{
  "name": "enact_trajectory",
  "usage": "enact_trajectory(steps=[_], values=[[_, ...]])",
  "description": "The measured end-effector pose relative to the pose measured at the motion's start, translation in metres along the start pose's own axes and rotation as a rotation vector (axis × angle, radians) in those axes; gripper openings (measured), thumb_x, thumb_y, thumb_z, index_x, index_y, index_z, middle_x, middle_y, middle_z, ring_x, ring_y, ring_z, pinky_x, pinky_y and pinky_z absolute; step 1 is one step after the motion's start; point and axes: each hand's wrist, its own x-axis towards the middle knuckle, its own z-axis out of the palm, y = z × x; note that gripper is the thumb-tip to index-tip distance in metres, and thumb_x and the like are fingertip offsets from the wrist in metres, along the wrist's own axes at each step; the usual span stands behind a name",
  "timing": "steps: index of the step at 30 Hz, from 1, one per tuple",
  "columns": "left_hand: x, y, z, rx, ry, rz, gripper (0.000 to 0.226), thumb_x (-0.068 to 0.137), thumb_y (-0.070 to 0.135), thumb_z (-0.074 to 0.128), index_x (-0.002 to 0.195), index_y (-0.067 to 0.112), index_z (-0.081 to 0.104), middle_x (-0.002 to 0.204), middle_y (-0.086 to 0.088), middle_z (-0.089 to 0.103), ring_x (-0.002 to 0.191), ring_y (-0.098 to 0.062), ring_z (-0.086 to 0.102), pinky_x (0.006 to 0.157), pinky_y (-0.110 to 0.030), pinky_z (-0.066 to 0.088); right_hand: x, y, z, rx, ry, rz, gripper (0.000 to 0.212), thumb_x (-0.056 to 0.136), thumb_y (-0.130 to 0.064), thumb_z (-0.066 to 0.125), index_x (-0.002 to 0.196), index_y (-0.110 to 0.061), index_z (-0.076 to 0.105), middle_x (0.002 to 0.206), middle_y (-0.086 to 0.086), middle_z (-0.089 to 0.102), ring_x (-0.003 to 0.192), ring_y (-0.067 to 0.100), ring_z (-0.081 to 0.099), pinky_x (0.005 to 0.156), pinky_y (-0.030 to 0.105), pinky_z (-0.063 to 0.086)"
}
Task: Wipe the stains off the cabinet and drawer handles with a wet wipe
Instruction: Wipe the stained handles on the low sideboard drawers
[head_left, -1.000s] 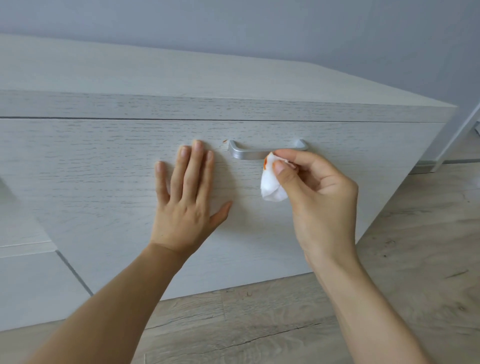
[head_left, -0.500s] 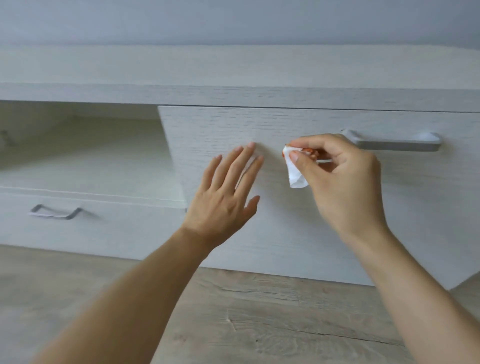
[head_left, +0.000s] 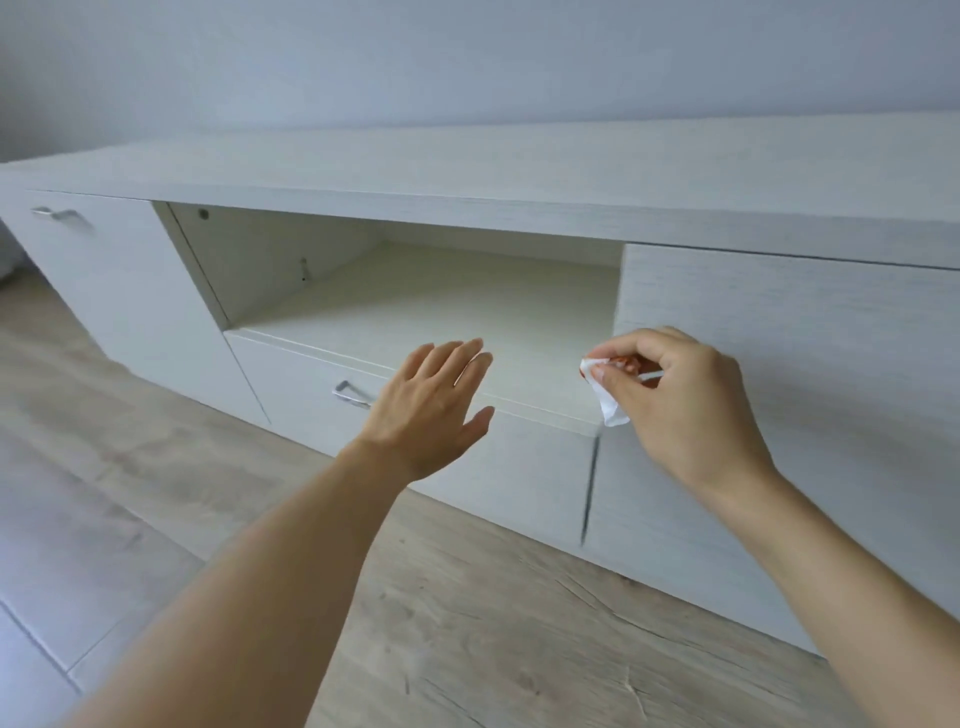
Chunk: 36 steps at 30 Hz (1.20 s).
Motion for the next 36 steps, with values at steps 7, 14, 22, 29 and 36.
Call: enact_trajectory(steps=[7, 14, 22, 29, 36], values=[[0.000, -0.133, 0.082, -0.029, -0.138, -0.082, 0.064, 0.098, 0.055, 0.026, 0.148, 0.016, 0.023, 0.156, -0.003, 0.020, 0.142, -0.021, 0.020, 0.116, -0.036, 0.010, 0.035, -0.024, 0.124, -0.022, -0.014, 0.113, 0.007, 0.083, -0.018, 0.069, 0.081, -0.024, 0.072, 0.076, -0.015, 0.063, 0.071, -0.002, 0.056, 0.059, 0.003, 0.037], [-0.010, -0.257, 0.150, -0.061, -0.188, 0.055, 0.069, 0.093, 0.060, 0.019, 0.150, 0.020, 0.023, 0.155, -0.002, 0.023, 0.141, -0.021, 0.022, 0.116, -0.035, 0.012, 0.065, -0.036, 0.242, -0.013, 0.013, 0.280, 0.011, 0.082, -0.019, 0.070, 0.077, -0.029, 0.069, 0.073, -0.016, 0.065, 0.070, 0.000, 0.058, 0.057, 0.003, 0.037], [-0.025, -0.284, 0.186, -0.076, -0.065, 0.261, 0.084, 0.089, 0.062, 0.025, 0.148, 0.004, 0.021, 0.154, -0.017, 0.025, 0.141, -0.033, 0.026, 0.116, -0.047, 0.022, 0.097, -0.035, 0.296, 0.018, 0.120, 0.433, 0.016, 0.082, -0.014, 0.068, 0.076, -0.029, 0.068, 0.071, -0.020, 0.063, 0.064, -0.010, 0.055, 0.056, 0.002, 0.038], [-0.023, -0.253, 0.225, -0.095, 0.176, 0.080, 0.101, 0.079, 0.071, 0.041, 0.141, -0.006, 0.025, 0.146, -0.029, 0.031, 0.137, -0.042, 0.024, 0.114, -0.059, 0.013, 0.089, -0.003, 0.281, 0.107, 0.193, 0.357, 0.018, 0.081, -0.015, 0.069, 0.076, -0.033, 0.068, 0.075, -0.013, 0.067, 0.071, 0.003, 0.062, 0.066, 0.021, 0.048], [-0.014, -0.233, 0.236, -0.262, 0.339, -0.088, 0.102, 0.073, 0.078, 0.048, 0.139, 0.004, 0.023, 0.147, -0.031, 0.026, 0.139, -0.043, 0.015, 0.115, -0.053, -0.003, 0.055, 0.002, 0.272, 0.159, 0.220, 0.378, 0.019, 0.080, -0.015, 0.071, 0.082, -0.033, 0.067, 0.080, -0.009, 0.069, 0.076, 0.008, 0.065, 0.075, 0.026, 0.052]])
